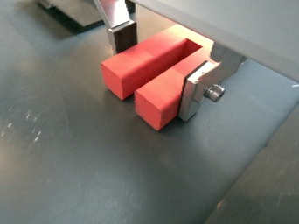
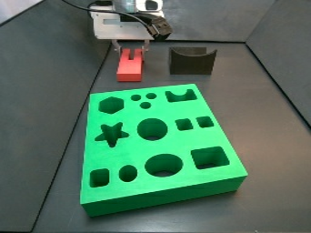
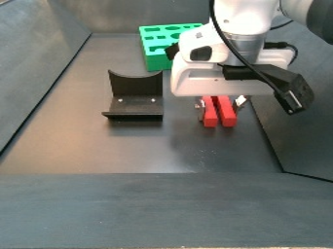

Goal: Pick up the double-square object. Move up. Place the double-square object on the fixture. Regrasp the double-square object. Move to above the board. Insert the double-square object.
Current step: Pick up the double-square object, then move up, then place the double-square object on the fixture.

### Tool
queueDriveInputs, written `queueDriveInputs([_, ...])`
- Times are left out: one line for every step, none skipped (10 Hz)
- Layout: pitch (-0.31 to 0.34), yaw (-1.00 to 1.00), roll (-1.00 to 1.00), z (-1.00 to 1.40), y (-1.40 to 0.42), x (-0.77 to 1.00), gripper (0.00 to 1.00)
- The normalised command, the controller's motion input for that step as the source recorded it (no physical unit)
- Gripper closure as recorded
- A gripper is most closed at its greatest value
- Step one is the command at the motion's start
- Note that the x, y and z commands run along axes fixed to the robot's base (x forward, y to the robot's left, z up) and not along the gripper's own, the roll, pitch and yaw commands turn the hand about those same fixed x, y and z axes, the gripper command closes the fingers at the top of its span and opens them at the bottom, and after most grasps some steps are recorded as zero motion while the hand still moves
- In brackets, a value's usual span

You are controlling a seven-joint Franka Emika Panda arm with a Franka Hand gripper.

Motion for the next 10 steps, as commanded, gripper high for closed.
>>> queueDriveInputs([0.0, 0.0, 0.0, 0.0, 0.0, 0.0, 1.0])
queueDriveInputs([0.0, 0.0, 0.0, 0.0, 0.0, 0.0, 1.0])
queueDriveInputs([0.0, 0.0, 0.0, 0.0, 0.0, 0.0, 1.0])
queueDriveInputs([0.0, 0.0, 0.0, 0.83, 0.0, 0.0, 1.0])
queueDriveInputs([0.006, -0.01, 0.0, 0.82, -0.02, -0.01, 1.0])
queueDriveInputs([0.005, -0.01, -0.01, 0.73, -0.03, -0.02, 1.0])
queueDriveInputs([0.001, -0.01, -0.01, 0.61, -0.03, -0.03, 1.0])
queueDriveInputs([0.006, 0.0, -0.02, 0.43, -0.02, -0.02, 1.0])
queueDriveInputs([0.012, 0.01, -0.03, 0.29, -0.02, -0.02, 1.0])
queueDriveInputs([0.0, 0.0, 0.0, 1.0, 0.0, 0.0, 1.0])
